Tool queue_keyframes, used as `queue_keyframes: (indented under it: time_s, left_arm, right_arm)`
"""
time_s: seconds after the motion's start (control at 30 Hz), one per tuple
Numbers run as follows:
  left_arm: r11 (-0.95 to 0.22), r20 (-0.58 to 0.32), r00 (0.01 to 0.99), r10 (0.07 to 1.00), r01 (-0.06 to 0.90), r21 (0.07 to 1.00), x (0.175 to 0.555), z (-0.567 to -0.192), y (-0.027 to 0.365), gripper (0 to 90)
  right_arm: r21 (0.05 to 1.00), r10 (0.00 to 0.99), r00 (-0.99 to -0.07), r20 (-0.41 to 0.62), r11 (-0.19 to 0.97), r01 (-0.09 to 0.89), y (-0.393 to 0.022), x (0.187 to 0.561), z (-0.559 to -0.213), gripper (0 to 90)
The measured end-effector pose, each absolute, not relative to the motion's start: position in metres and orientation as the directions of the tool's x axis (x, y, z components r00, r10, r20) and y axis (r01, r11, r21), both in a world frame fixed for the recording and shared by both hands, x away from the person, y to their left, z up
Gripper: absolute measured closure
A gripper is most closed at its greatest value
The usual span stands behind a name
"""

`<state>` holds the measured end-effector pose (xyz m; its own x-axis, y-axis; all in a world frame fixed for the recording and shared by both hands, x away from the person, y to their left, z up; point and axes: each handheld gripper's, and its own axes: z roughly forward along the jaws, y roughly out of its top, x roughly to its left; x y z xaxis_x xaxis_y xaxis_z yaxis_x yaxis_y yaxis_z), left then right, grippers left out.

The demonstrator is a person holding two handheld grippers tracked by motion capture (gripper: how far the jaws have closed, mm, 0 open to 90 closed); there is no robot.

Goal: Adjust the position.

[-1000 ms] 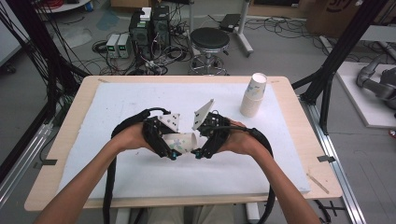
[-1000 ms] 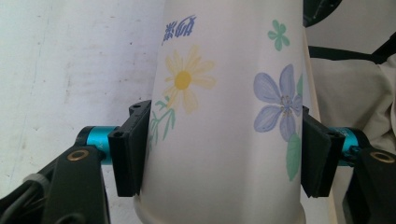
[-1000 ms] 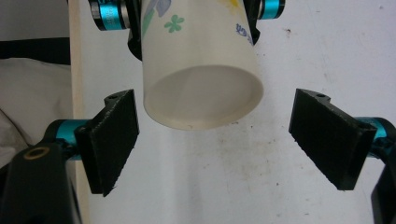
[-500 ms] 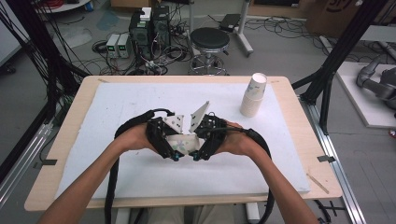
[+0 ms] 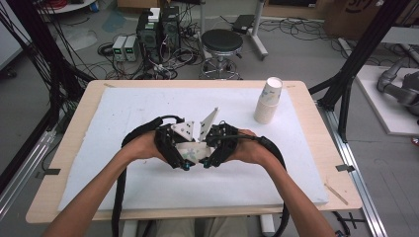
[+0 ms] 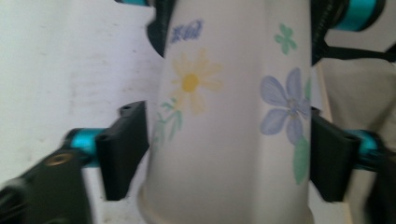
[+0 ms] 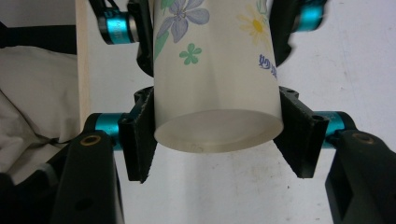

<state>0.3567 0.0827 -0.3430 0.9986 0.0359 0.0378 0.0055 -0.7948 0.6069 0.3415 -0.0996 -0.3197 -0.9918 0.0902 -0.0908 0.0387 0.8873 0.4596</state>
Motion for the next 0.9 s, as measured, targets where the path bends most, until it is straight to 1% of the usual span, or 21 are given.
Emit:
queue_keyframes:
  time_s: [0.07, 0.1, 0.13, 0.2, 0.3, 0.4, 0.43, 0.47, 0.5, 0.53, 0.57, 0.6, 0.67, 0.83, 0.87, 0.9]
  left_arm:
    - [-0.771, 0.033, 0.998, 0.045, 0.014, 0.636, 0.358, -0.342, 0.084, 13.5]
    - [-0.761, 0.030, 0.998, 0.047, 0.017, 0.648, 0.358, -0.341, 0.085, 13.5]
    - [-0.753, 0.017, 0.999, 0.051, 0.027, 0.657, 0.358, -0.341, 0.086, 9.9]
    - [-0.741, 0.006, 0.999, 0.036, 0.023, 0.672, 0.359, -0.339, 0.089, 9.8]
    - [-0.708, -0.008, 0.999, 0.045, 0.037, 0.706, 0.358, -0.337, 0.092, 8.8]
    - [-0.692, -0.011, 0.999, 0.052, 0.044, 0.721, 0.356, -0.333, 0.096, 9.0]
    - [-0.676, -0.013, 0.998, 0.054, 0.047, 0.736, 0.355, -0.332, 0.098, 9.0]
    - [-0.651, -0.014, 0.998, 0.059, 0.049, 0.757, 0.353, -0.332, 0.100, 9.0]
    - [-0.627, -0.017, 0.998, 0.065, 0.054, 0.777, 0.352, -0.333, 0.103, 9.0]
    - [-0.610, -0.019, 0.997, 0.070, 0.058, 0.790, 0.351, -0.334, 0.105, 9.0]
    - [-0.601, -0.006, 0.997, 0.079, 0.052, 0.797, 0.349, -0.336, 0.109, 9.0]
    - [-0.592, -0.004, 0.996, 0.090, 0.057, 0.804, 0.348, -0.338, 0.110, 9.0]
    - [-0.554, -0.015, 0.995, 0.099, 0.067, 0.830, 0.346, -0.342, 0.115, 8.9]
    - [-0.467, -0.030, 0.990, 0.135, 0.090, 0.880, 0.343, -0.352, 0.126, 8.7]
    - [-0.451, -0.032, 0.990, 0.135, 0.090, 0.888, 0.343, -0.354, 0.128, 8.5]
    - [-0.429, -0.046, 0.989, 0.142, 0.103, 0.898, 0.342, -0.355, 0.130, 8.5]
  right_arm:
    - [0.457, 0.088, -0.992, -0.092, 0.889, 0.037, -0.100, 0.342, -0.319, 37.7]
    - [0.457, 0.088, -0.992, -0.092, 0.889, 0.037, -0.100, 0.342, -0.319, 37.7]
    - [0.461, 0.100, -0.991, -0.091, 0.886, 0.047, -0.102, 0.342, -0.318, 37.7]
    - [0.466, 0.095, -0.991, -0.092, 0.884, 0.041, -0.102, 0.343, -0.318, 37.7]
    - [0.482, 0.098, -0.991, -0.088, 0.875, 0.044, -0.105, 0.343, -0.317, 37.7]
    - [0.507, 0.106, -0.991, -0.085, 0.861, 0.048, -0.110, 0.343, -0.316, 37.7]
    - [0.543, 0.111, -0.991, -0.078, 0.838, 0.051, -0.114, 0.343, -0.317, 37.6]
    - [0.543, 0.111, -0.991, -0.078, 0.838, 0.051, -0.114, 0.343, -0.317, 37.6]
    - [0.583, 0.125, -0.990, -0.059, 0.809, 0.068, -0.121, 0.343, -0.318, 37.6]
    - [0.583, 0.125, -0.990, -0.059, 0.809, 0.068, -0.121, 0.343, -0.318, 37.6]
    - [0.613, 0.134, -0.990, -0.046, 0.786, 0.078, -0.127, 0.343, -0.320, 37.7]
    - [0.613, 0.134, -0.990, -0.046, 0.786, 0.078, -0.127, 0.343, -0.320, 37.7]
    - [0.649, 0.141, -0.990, -0.023, 0.755, 0.092, -0.133, 0.341, -0.323, 37.7]
    - [0.678, 0.150, -0.989, -0.016, 0.728, 0.100, -0.140, 0.341, -0.326, 37.6]
    - [0.711, 0.149, -0.989, -0.002, 0.695, 0.103, -0.144, 0.341, -0.327, 37.6]
    - [0.711, 0.149, -0.989, -0.002, 0.695, 0.103, -0.144, 0.341, -0.327, 37.6]
